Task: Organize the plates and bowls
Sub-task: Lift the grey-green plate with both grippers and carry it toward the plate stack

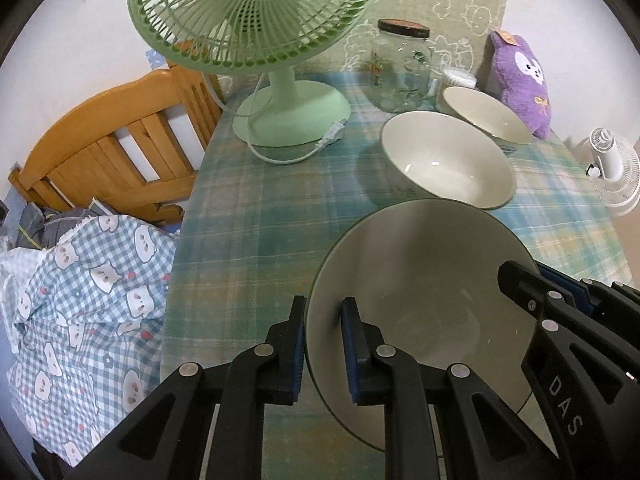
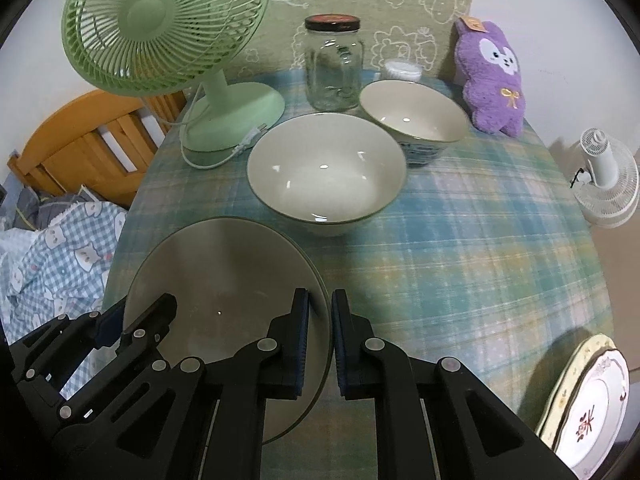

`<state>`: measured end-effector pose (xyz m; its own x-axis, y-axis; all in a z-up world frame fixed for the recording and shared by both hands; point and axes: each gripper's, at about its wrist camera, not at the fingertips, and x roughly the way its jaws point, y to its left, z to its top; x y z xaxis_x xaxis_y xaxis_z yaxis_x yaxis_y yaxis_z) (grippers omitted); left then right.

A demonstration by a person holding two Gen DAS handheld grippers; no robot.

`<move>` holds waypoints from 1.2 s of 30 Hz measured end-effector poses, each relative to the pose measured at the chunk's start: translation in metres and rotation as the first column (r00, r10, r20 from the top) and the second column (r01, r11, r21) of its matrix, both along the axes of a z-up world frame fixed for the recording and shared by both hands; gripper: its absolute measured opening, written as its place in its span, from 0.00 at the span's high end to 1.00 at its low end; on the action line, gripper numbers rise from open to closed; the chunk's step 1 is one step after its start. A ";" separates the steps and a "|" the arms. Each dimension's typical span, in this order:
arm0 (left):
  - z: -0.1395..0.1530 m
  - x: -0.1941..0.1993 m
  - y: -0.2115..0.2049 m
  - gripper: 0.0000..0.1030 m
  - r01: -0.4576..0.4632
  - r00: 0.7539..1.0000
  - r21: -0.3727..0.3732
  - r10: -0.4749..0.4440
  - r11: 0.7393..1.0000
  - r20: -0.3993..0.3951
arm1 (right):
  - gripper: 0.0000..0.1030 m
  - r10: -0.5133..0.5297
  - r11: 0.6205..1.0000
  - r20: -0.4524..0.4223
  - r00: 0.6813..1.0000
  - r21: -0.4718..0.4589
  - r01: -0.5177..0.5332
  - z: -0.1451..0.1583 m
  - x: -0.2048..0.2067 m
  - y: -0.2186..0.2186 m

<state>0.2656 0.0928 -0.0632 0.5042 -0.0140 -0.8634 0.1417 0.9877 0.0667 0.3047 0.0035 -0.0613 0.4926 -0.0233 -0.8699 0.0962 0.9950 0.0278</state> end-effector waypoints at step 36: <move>0.015 -0.116 -0.104 0.87 -0.022 0.999 -0.017 0.023 1.000 0.034 | 0.86 0.005 1.000 0.024 1.000 -0.010 -0.005 0.022 -0.125 -0.102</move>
